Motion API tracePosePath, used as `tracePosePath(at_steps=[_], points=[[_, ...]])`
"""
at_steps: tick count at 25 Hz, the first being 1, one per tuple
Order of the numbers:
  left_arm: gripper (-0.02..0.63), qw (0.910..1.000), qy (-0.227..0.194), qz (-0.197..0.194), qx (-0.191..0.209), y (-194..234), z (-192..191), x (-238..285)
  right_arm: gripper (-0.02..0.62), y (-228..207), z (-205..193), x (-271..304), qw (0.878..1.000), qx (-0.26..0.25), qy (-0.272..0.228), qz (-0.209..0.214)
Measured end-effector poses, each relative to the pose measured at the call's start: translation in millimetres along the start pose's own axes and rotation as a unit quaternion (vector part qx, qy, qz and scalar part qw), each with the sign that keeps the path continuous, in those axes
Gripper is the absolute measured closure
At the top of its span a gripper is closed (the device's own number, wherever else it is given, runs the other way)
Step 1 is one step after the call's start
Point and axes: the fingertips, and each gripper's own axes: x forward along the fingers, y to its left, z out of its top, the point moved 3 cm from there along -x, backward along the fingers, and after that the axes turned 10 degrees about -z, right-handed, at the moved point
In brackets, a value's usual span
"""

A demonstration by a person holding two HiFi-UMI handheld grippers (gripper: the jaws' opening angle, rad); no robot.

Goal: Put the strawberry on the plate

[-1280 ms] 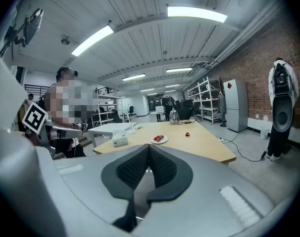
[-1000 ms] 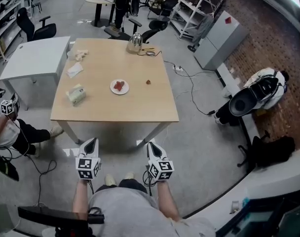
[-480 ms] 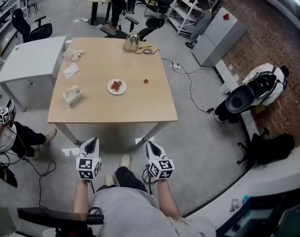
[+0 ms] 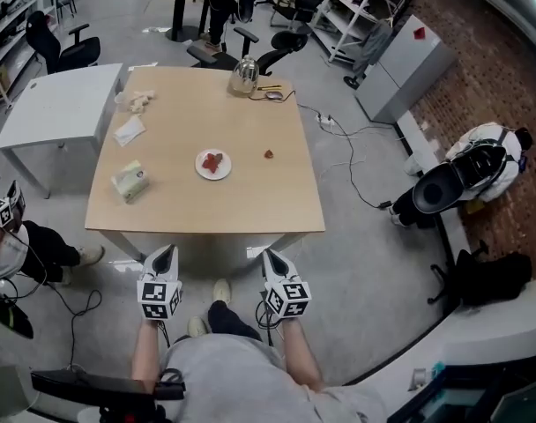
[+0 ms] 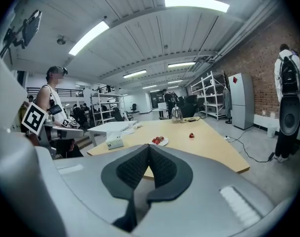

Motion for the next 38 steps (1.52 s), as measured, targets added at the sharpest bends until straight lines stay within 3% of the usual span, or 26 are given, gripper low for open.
tracePosePath(at_steps=[17, 24, 38], points=[[0.586, 0.9999, 0.002, 0.014, 0.007, 12.5, 47.6, 130.6, 0.588, -74.7, 48.5, 120.3, 0.999, -0.012, -0.002, 0.033], [0.586, 0.9990, -0.005, 0.042, 0.009, 16.4, 57.9, 154.2, 0.588, -89.1, 51.9, 148.8, 0.998, -0.017, -0.004, 0.056], [0.586, 0.9986, 0.014, 0.050, 0.013, 22.1, 63.3, 187.0, 0.588, -107.3, 49.8, 183.8, 0.998, -0.001, 0.006, 0.062]])
